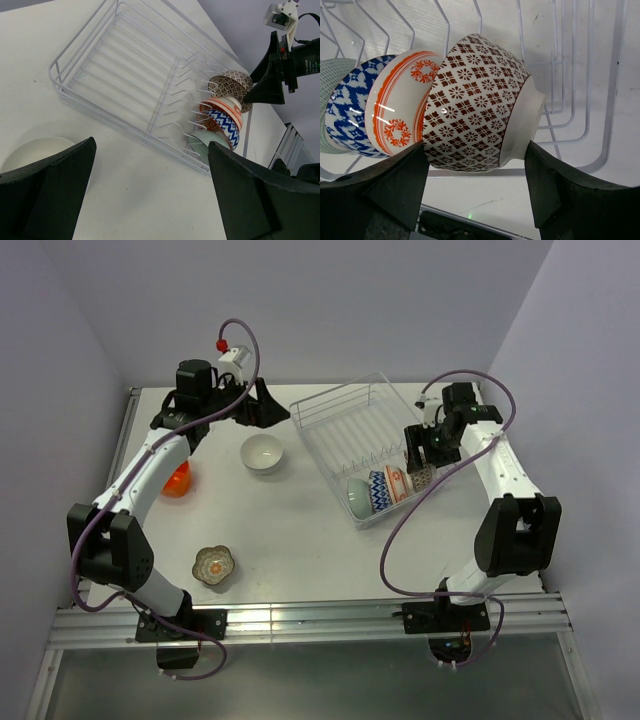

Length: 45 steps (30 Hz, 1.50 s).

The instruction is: Load the bowls into the dish rack

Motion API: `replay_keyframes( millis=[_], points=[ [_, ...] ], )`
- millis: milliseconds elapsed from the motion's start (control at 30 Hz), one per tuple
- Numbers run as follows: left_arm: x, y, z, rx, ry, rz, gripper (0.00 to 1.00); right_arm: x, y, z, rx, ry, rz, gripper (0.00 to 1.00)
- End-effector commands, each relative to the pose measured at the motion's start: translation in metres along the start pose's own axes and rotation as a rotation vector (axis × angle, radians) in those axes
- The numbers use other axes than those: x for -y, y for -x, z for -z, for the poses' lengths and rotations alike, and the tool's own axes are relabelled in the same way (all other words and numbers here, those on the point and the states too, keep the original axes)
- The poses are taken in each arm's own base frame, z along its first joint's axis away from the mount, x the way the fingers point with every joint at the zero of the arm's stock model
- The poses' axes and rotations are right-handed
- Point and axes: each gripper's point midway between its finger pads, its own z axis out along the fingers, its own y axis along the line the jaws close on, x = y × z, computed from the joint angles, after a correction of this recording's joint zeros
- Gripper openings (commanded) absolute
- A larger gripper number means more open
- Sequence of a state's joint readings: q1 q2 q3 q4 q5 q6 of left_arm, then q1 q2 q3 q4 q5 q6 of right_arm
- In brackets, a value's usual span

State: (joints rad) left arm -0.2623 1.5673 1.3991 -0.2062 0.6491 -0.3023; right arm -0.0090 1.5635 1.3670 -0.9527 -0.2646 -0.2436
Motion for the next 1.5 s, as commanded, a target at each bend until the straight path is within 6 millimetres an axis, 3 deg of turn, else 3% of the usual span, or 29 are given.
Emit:
replay_keyframes(
  millis=[0, 200, 367, 400, 500, 800, 900, 1233, 1467],
  points=[
    [0.001, 0.015, 0.004, 0.045, -0.006, -0.047, 0.99, -0.003, 0.023, 0.002, 0.061, -0.015, 0.004, 0.0],
    [-0.004, 0.01, 0.003, 0.033, 0.0, -0.037, 1.0, -0.015, 0.014, -0.011, -0.003, -0.003, 0.009, 0.04],
    [-0.007, 0.01, 0.005, 0.035, 0.005, -0.04, 1.0, -0.014, 0.012, -0.016, -0.032, -0.025, 0.007, 0.26],
    [-0.008, 0.011, 0.006, 0.036, 0.008, -0.039, 0.99, -0.015, 0.011, -0.017, -0.044, -0.021, 0.003, 0.36],
    [-0.009, 0.01, 0.007, 0.036, 0.009, -0.037, 0.99, -0.018, 0.011, -0.017, -0.05, -0.002, -0.007, 0.51],
    [-0.011, 0.008, 0.014, 0.04, 0.019, -0.044, 1.0, -0.021, 0.007, -0.011, -0.065, 0.01, -0.012, 0.8],
    [-0.012, 0.009, 0.017, 0.041, 0.024, -0.047, 1.0, -0.02, 0.007, -0.009, -0.067, 0.006, -0.012, 0.85],
    [-0.011, 0.006, 0.024, 0.037, 0.017, -0.068, 0.99, -0.02, 0.013, 0.005, -0.029, 0.009, -0.012, 0.87],
    [-0.024, -0.017, 0.044, -0.039, -0.012, -0.096, 0.99, -0.021, 0.035, 0.031, 0.069, 0.033, -0.008, 0.95]
  ],
)
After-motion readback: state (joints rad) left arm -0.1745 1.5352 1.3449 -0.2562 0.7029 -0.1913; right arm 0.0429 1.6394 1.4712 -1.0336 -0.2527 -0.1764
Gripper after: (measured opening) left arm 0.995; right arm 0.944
